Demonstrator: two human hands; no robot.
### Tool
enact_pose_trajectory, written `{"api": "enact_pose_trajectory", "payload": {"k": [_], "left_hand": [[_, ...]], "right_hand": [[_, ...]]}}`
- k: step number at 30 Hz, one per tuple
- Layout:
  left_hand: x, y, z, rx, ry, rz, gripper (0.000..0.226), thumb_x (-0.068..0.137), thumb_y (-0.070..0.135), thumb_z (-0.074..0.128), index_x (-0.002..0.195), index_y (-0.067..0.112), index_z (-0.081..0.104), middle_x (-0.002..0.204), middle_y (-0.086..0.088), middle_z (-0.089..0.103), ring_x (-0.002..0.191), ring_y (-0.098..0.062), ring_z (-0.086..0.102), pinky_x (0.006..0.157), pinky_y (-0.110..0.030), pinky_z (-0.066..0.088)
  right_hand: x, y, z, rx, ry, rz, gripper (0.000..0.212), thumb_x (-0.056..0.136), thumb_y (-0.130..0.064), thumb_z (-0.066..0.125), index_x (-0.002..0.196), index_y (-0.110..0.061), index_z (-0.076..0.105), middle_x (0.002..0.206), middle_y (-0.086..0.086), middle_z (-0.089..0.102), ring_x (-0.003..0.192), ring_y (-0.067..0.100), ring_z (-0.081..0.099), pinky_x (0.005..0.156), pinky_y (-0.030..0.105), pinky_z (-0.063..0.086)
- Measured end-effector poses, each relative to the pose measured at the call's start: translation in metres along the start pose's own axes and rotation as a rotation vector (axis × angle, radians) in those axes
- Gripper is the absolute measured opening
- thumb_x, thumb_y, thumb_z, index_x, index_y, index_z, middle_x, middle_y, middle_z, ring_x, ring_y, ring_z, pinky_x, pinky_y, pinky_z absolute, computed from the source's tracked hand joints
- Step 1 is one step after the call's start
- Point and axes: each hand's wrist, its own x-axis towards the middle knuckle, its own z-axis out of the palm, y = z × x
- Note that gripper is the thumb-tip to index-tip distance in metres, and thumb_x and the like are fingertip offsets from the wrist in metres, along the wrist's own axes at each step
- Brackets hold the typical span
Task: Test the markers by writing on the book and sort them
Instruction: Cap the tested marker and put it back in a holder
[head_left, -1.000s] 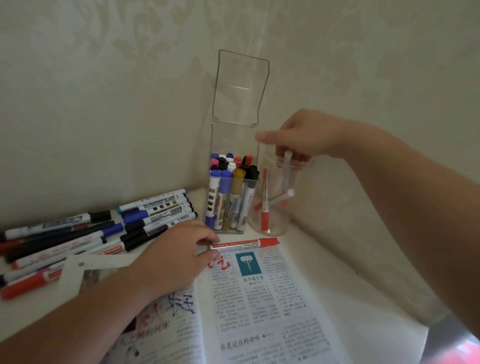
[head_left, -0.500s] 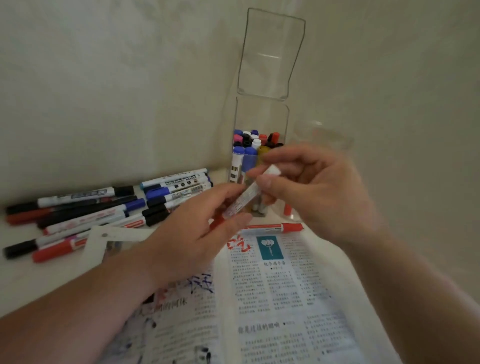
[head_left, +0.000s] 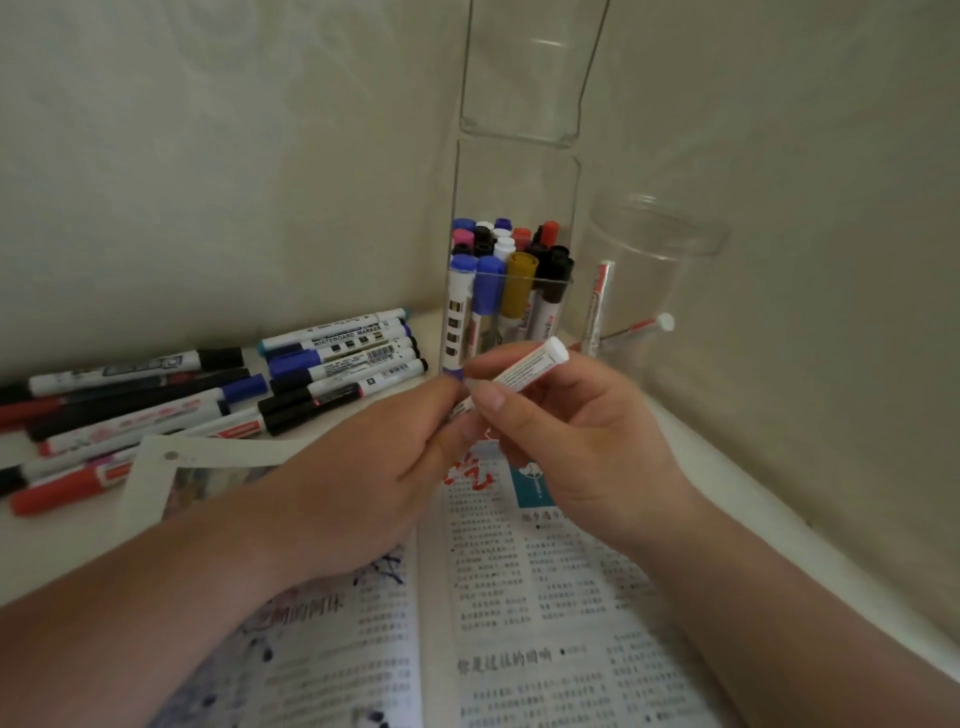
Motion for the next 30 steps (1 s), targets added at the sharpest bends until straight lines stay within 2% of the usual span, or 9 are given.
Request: {"api": "enact_pose_trajectory", "payload": {"k": [6,9,12,14,17,20,23,28,30], "left_hand": [[-0.001,-0.001,-0.002,0.03,0.062,0.012,0.029,0.092,0.061,0.032,0.114,0.052,0.048,0.094,0.035,0.061,0.086,0.01,0.061,0.069,-0.007,0.044],[-0.001,-0.001,-0.003,0.009,0.077,0.013,0.033,0.091,0.068,0.032,0.114,0.051,0.05,0.09,0.018,0.066,0.077,-0.005,0.064,0.066,-0.024,0.049],[-0.001,-0.007,-0.003,0.046,0.04,-0.02,0.039,0.089,0.074,0.032,0.122,0.054,0.037,0.092,0.015,0.058,0.074,-0.009,0.059,0.062,-0.032,0.048],[0.0,-0.012,-0.003,0.205,0.055,-0.022,0.047,0.086,0.072,0.043,0.128,0.054,0.035,0.095,0.025,0.05,0.077,0.004,0.053,0.055,-0.021,0.04],[0.005,-0.016,-0.004,0.363,0.031,0.003,0.045,0.088,0.064,0.051,0.13,0.048,0.048,0.105,0.034,0.043,0.098,0.019,0.041,0.068,-0.012,0.035],[0.01,-0.021,-0.002,0.396,-0.066,-0.018,0.046,0.091,0.065,0.042,0.132,0.045,0.052,0.119,0.034,0.042,0.111,0.014,0.037,0.09,-0.015,0.034],[0.012,-0.029,0.0,0.385,-0.067,-0.016,0.039,0.097,0.057,0.038,0.129,0.043,0.057,0.118,0.031,0.046,0.114,0.011,0.037,0.099,-0.022,0.037],[0.016,-0.039,0.005,0.424,-0.026,-0.022,0.036,0.094,0.053,0.047,0.125,0.041,0.061,0.113,0.028,0.049,0.109,0.008,0.043,0.094,-0.018,0.04],[0.018,-0.041,0.008,0.422,0.006,-0.039,0.033,0.094,0.05,0.052,0.123,0.04,0.064,0.113,0.026,0.051,0.104,0.012,0.044,0.083,-0.01,0.036]], "right_hand": [[-0.003,-0.004,0.005,-0.031,0.017,-0.08,0.021,0.087,-0.023,0.061,0.1,-0.007,0.067,0.065,-0.013,0.065,0.056,-0.001,0.06,0.056,0.01,0.046],[-0.008,-0.012,0.008,-0.052,0.057,-0.114,0.017,0.091,-0.033,0.058,0.093,-0.017,0.062,0.061,-0.009,0.059,0.051,0.003,0.052,0.049,0.015,0.043],[-0.001,-0.022,-0.016,-0.051,0.38,-0.133,0.023,0.095,-0.034,0.062,0.078,-0.02,0.054,0.059,-0.003,0.051,0.046,0.009,0.044,0.042,0.021,0.037],[0.006,-0.031,-0.042,-0.01,0.551,-0.097,0.032,0.089,-0.019,0.07,0.064,-0.022,0.049,0.057,0.005,0.043,0.043,0.013,0.038,0.041,0.021,0.031],[0.006,-0.037,-0.073,-0.079,0.364,0.062,0.042,0.091,-0.014,0.068,0.06,-0.01,0.04,0.048,0.011,0.037,0.034,0.015,0.029,0.039,0.017,0.022],[-0.01,-0.03,-0.088,-0.265,0.139,0.261,0.046,0.091,-0.044,0.065,0.072,-0.003,0.06,0.052,0.018,0.057,0.04,0.029,0.055,0.037,0.023,0.037],[-0.015,-0.014,-0.094,-0.233,0.043,0.378,0.035,0.079,-0.028,0.07,0.091,0.005,0.071,0.075,0.024,0.072,0.062,0.03,0.07,0.044,0.03,0.053],[-0.015,0.001,-0.09,-0.298,0.097,0.343,0.005,0.083,0.008,0.073,0.084,0.004,0.071,0.073,0.034,0.065,0.049,0.027,0.062,0.044,0.028,0.054],[-0.014,0.01,-0.092,-0.386,0.158,0.312,0.018,0.086,0.007,0.069,0.073,-0.006,0.07,0.062,0.023,0.061,0.042,0.024,0.054,0.039,0.027,0.047]]}}
